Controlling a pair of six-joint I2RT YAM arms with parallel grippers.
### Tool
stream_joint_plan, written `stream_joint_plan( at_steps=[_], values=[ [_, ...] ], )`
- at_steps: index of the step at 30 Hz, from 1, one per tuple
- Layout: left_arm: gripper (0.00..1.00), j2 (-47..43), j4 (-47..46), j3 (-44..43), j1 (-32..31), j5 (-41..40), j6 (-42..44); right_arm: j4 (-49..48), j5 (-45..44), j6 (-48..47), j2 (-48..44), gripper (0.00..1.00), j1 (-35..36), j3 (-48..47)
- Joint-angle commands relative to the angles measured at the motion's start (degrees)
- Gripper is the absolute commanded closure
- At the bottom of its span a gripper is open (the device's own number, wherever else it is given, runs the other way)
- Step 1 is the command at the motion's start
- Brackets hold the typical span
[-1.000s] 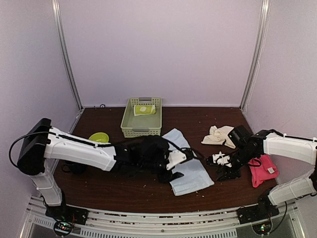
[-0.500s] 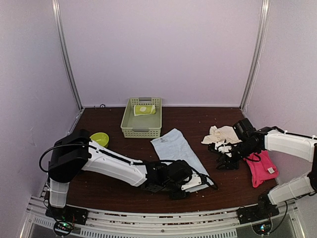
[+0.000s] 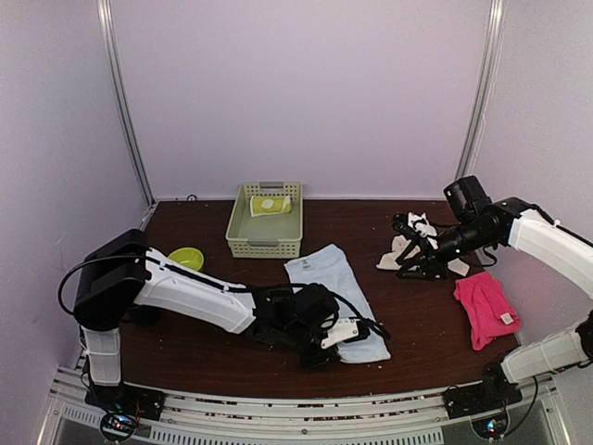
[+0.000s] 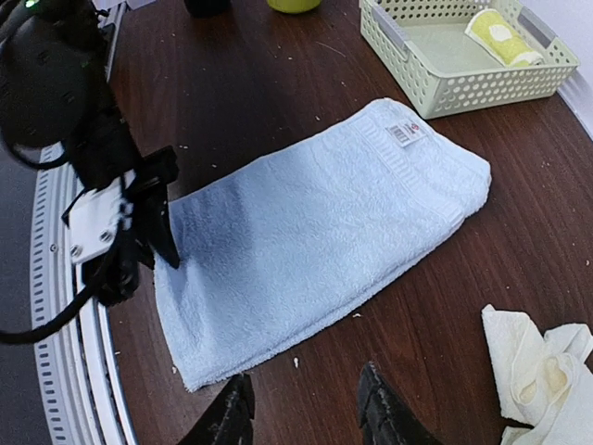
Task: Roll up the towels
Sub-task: Pick up the towel from the center of the board.
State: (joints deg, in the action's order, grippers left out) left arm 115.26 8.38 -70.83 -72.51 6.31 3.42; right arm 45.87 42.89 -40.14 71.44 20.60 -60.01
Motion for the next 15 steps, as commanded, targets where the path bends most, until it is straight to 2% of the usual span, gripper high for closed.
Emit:
stream_joint_plan(
  at_steps=[1,3,7,11,15],
  values=[
    [0.88,-5.03,-6.29,5.9,6.0,22.45,-11.87,6.92,3.33,0.03,-2.38,0.6,3.99,-0.24],
    [0.88,-4.44,-9.63,7.75,8.67,30.68,-16.46,7.7,1.14,-0.96,-2.72,0.61,8.26,1.46],
    [0.92,-2.2,-17.91,10.42,12.6,41.05,-26.54,4.71,-3.44,-0.21,-4.38,0.62,15.61,6.78],
    [0.93,0.32,-27.76,11.92,15.48,47.98,-37.85,-0.19,-8.14,1.71,-4.24,0.55,21.91,10.37],
    [0.93,2.64,-32.4,11.06,15.95,50.61,-43.54,-10.1,-16.05,4.0,-3.4,0.49,26.62,14.68]
  ],
)
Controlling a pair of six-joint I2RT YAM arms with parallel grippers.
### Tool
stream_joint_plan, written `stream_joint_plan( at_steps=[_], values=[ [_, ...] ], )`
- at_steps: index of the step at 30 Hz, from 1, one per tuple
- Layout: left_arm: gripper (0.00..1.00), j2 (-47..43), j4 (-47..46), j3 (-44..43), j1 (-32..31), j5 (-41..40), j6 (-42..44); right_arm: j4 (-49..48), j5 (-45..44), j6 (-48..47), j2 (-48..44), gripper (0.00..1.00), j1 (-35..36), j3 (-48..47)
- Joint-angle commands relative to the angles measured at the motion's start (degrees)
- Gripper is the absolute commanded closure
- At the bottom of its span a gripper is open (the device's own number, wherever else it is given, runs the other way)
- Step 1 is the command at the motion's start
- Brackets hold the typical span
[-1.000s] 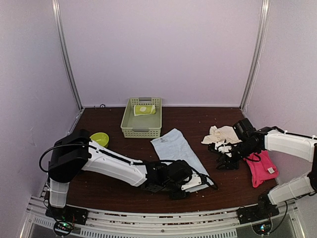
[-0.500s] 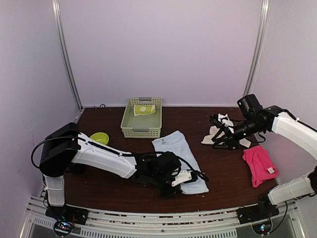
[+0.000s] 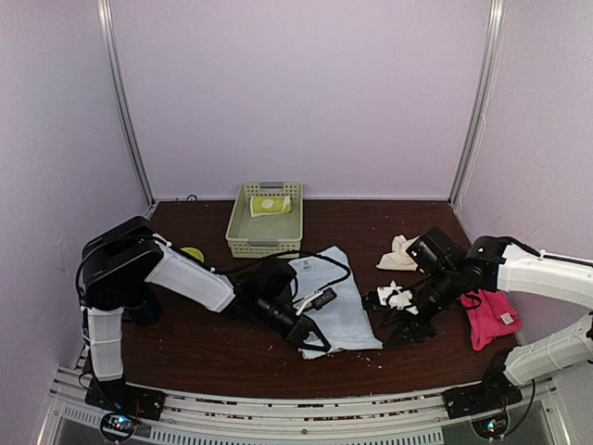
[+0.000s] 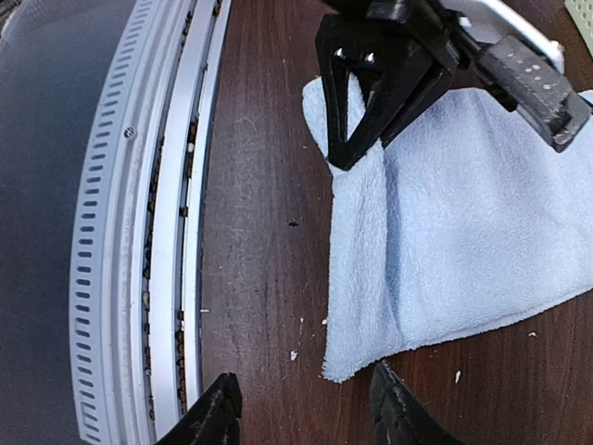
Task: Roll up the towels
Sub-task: Pick up the towel from the center of the board, then roll the towel at the center of the board.
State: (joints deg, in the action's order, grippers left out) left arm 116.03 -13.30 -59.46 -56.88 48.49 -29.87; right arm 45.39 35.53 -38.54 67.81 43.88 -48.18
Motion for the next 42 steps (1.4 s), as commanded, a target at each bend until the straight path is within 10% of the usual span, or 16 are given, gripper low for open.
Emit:
stream_joint_plan(
  at_steps=[1,13,20,24,31,42],
  values=[
    [0.93,2.33,-11.57,-0.26,0.48,8.71,-11.07,-11.57,-9.38,2.39,0.75,0.48,3.87,3.38],
    [0.92,4.03,-17.19,2.81,2.12,9.61,-14.28,-22.38,-14.17,0.5,13.11,0.47,9.92,2.69],
    [0.92,3.92,-17.67,3.2,2.13,9.43,-14.16,-25.05,-14.42,1.5,16.43,0.73,10.27,1.25],
    [0.69,1.12,-16.69,4.81,2.28,6.95,-11.82,-20.73,-10.56,1.13,18.41,0.93,10.3,-1.1],
    [0.48,-17.81,5.16,7.5,3.23,-12.36,7.38,-6.61,-0.75,1.54,23.81,0.96,10.31,-6.39],
    [0.39,-33.24,4.52,19.26,-13.34,-48.24,34.05,-0.69,10.07,4.05,31.53,0.96,4.05,-11.62]
  ],
)
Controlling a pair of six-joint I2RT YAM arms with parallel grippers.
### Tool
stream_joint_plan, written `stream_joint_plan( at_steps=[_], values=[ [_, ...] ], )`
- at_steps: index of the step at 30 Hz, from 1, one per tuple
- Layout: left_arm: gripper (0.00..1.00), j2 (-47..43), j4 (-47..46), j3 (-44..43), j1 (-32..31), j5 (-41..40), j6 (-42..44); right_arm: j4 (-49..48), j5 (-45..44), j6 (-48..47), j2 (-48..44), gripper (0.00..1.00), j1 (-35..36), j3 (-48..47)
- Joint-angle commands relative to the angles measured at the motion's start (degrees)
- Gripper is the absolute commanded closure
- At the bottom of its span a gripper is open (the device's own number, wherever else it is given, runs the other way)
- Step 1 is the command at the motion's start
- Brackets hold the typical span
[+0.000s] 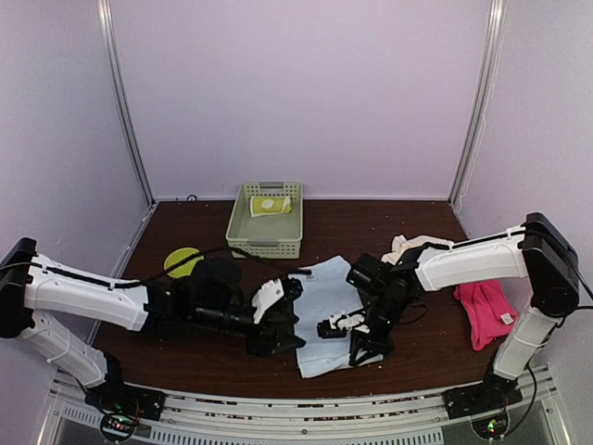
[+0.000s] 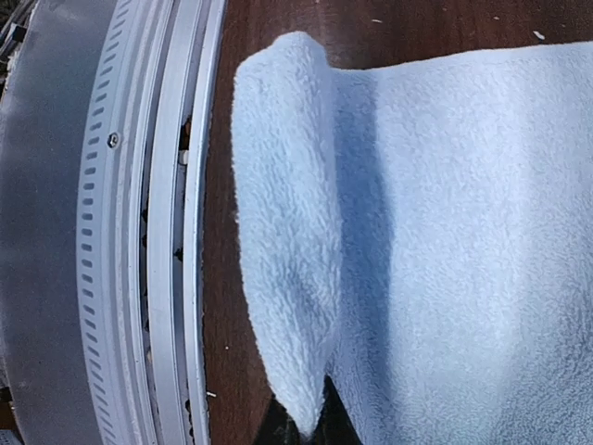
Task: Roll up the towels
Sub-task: Roll the towel at the center of the board.
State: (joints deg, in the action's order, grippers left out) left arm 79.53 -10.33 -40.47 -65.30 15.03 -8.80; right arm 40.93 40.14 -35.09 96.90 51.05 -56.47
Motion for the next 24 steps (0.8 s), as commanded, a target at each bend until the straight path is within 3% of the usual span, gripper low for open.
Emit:
stream_joint_plan(
  at_steps=[1,10,15,19,24],
  values=[
    [0.39,4.4,1.12,-0.35,-6.41,-15.63,14.5,4.39,5.92,0.27,3.36,0.96,-3.81,-4.18],
    [0.38,17.0,-4.59,-7.29,-9.58,-16.22,15.53,7.25,8.46,-1.91,9.12,0.96,-6.26,-7.55],
    [0.38,23.68,-1.63,-12.56,-9.59,-18.18,15.35,7.34,8.71,-2.23,9.19,0.96,-6.4,-7.54],
    [0.49,25.91,1.26,-13.86,-9.59,-15.5,15.48,7.64,9.24,-2.75,9.31,0.96,-6.93,-7.04],
    [0.75,27.9,7.01,-16.38,-8.82,-14.84,13.74,9.47,11.28,-3.88,10.01,0.96,-8.44,-6.45]
  ],
)
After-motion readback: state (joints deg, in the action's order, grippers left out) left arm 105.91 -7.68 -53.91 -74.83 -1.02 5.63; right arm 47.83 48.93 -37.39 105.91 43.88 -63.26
